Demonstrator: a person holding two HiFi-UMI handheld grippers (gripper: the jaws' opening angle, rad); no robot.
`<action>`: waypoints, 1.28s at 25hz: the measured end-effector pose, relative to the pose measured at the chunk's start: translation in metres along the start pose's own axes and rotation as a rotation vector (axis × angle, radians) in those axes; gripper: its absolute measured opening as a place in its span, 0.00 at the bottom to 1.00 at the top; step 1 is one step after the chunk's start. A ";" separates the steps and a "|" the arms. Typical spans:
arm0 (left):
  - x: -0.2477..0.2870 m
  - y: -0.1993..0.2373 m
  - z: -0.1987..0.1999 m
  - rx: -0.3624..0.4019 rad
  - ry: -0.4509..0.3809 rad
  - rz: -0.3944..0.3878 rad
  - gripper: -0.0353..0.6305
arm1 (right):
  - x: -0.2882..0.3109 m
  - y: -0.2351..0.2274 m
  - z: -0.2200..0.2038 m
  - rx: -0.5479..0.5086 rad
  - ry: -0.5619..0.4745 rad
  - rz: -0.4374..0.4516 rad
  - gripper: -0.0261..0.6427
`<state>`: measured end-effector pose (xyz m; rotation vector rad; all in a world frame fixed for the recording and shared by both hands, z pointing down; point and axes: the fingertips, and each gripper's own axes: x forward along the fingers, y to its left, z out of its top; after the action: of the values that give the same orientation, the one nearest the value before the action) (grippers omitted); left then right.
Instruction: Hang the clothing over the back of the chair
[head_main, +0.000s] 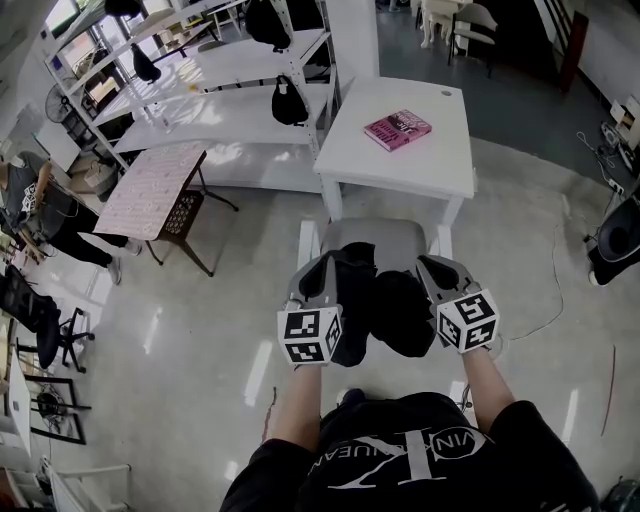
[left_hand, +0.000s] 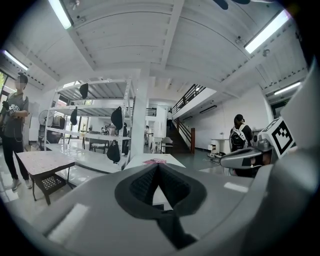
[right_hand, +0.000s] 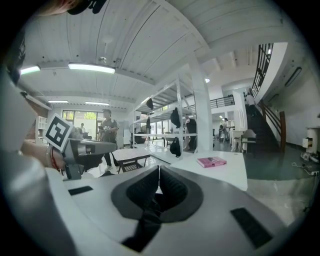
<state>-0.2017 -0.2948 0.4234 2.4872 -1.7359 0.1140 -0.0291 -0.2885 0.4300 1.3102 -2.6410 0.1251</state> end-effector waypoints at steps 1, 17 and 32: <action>-0.001 0.000 0.001 0.000 -0.005 0.003 0.07 | -0.001 0.000 0.001 0.001 -0.003 0.000 0.06; -0.015 0.000 0.003 -0.030 -0.060 0.031 0.07 | -0.008 -0.001 0.005 0.006 -0.039 -0.002 0.06; -0.022 0.000 -0.004 -0.025 -0.042 0.044 0.07 | -0.012 0.000 0.009 0.006 -0.081 -0.009 0.06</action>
<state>-0.2094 -0.2736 0.4243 2.4519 -1.7972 0.0439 -0.0228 -0.2807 0.4186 1.3561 -2.7030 0.0803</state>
